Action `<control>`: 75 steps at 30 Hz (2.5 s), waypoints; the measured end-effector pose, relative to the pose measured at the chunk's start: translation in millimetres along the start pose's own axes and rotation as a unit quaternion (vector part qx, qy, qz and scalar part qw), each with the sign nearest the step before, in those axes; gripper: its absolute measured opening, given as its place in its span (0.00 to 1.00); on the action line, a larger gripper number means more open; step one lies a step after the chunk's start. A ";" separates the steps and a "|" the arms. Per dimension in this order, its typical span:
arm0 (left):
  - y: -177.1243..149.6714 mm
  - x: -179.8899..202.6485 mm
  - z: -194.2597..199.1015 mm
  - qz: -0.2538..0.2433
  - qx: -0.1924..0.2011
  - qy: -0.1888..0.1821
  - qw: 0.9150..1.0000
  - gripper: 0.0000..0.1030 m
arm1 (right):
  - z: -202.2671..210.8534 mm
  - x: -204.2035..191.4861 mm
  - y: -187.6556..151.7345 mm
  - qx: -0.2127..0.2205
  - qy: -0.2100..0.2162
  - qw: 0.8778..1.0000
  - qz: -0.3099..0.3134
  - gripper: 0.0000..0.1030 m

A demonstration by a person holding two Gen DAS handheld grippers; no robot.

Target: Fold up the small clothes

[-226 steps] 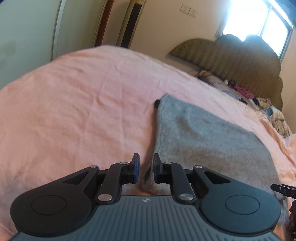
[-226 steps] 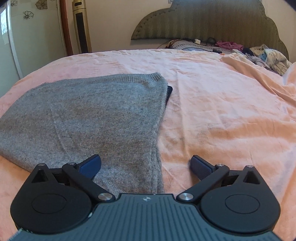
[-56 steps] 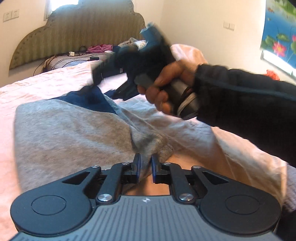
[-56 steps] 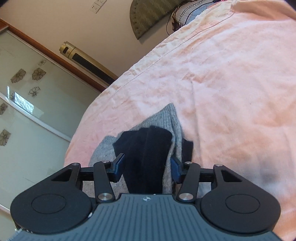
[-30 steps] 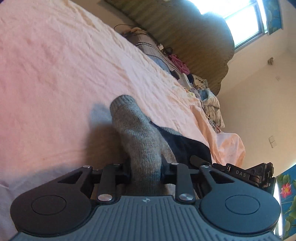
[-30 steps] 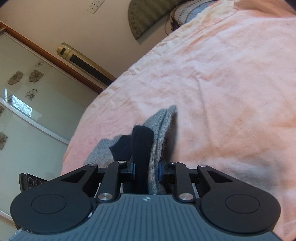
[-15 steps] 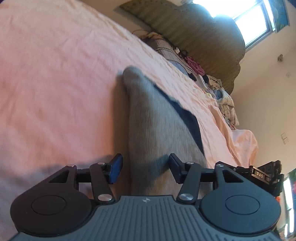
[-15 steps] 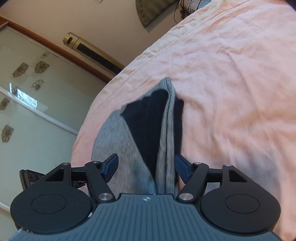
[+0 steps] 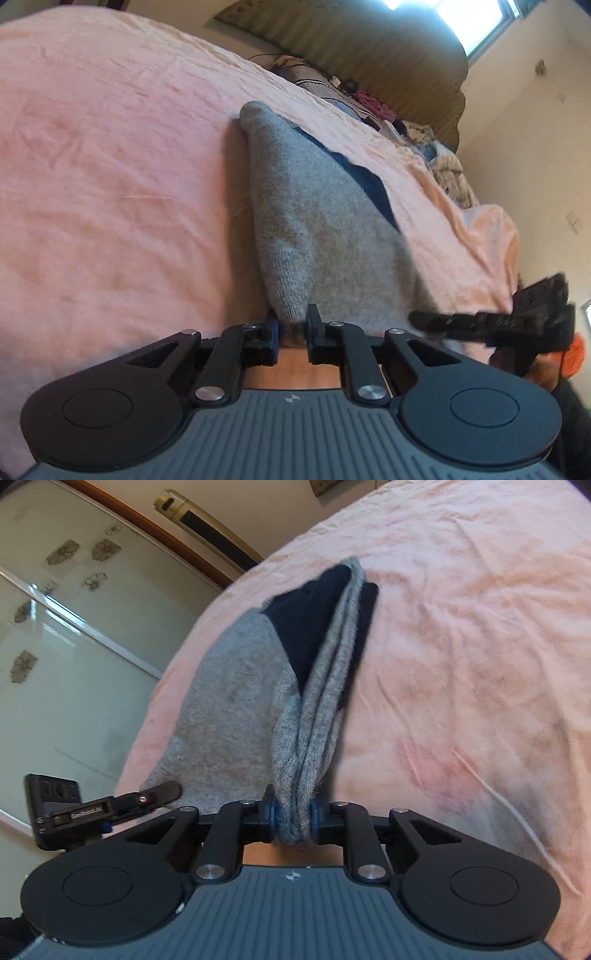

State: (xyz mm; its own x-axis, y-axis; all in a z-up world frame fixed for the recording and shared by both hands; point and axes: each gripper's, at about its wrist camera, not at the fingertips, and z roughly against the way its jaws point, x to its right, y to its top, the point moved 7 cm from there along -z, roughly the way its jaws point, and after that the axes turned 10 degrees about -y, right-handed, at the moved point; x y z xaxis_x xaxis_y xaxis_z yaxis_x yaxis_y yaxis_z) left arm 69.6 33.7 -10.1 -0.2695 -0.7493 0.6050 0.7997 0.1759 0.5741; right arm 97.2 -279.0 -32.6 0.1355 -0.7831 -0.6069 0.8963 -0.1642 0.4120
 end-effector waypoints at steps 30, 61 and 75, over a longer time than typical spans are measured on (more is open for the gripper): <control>-4.9 41.5 8.3 -0.164 0.099 0.034 0.981 0.88 | -5.7 -31.8 95.5 0.086 -0.061 0.994 0.019 0.62; 11.2 -7.3 33.8 0.032 0.074 -0.082 0.993 0.76 | 25.2 -11.2 24.9 0.013 -0.007 1.000 0.001 0.77; 7.6 5.5 -1.7 0.089 -0.004 -0.122 0.989 0.10 | 13.7 -21.4 -3.1 -0.037 0.043 0.998 0.013 0.19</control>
State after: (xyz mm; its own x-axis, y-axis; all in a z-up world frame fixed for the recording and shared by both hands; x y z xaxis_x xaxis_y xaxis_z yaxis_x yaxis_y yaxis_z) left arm 75.1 29.9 -3.4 -0.2451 -0.5303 0.8116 0.8503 0.2846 0.4427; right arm 85.8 -270.0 -11.6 0.1915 -0.7313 -0.6546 0.9202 -0.0982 0.3789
